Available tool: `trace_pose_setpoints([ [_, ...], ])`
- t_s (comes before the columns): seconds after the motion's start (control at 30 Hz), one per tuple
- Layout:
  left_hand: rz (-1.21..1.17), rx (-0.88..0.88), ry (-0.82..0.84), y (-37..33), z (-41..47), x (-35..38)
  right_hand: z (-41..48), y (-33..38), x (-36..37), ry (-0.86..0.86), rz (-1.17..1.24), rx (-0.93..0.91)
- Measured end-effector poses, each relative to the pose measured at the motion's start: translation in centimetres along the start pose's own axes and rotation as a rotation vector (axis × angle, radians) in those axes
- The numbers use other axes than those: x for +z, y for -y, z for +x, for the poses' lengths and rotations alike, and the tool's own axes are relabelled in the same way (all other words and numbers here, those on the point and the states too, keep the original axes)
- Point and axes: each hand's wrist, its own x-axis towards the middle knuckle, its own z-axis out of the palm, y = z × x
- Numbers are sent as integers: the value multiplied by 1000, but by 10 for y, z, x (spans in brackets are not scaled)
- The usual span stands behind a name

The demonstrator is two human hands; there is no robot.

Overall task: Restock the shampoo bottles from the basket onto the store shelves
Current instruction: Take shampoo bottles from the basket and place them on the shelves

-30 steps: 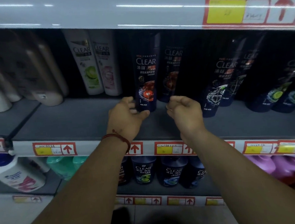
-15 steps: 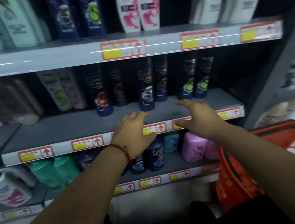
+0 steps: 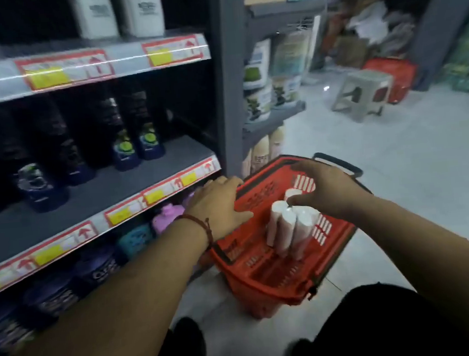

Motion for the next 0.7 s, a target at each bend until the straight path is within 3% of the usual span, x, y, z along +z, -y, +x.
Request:
trace_pose_setpoints([
  [0.2, -3, 149, 146, -47, 69, 62, 11, -87, 13, 12, -8, 176],
  [0.33, -25, 158, 249, -68, 112, 109, 35, -137, 39, 87, 7, 234],
  [0.5, -38, 72, 324, -84, 159, 168, 85, -187, 70, 168, -47, 208],
  [0.7, 135, -32, 483, -105, 201, 244, 149, -225, 118, 313, -197, 122],
])
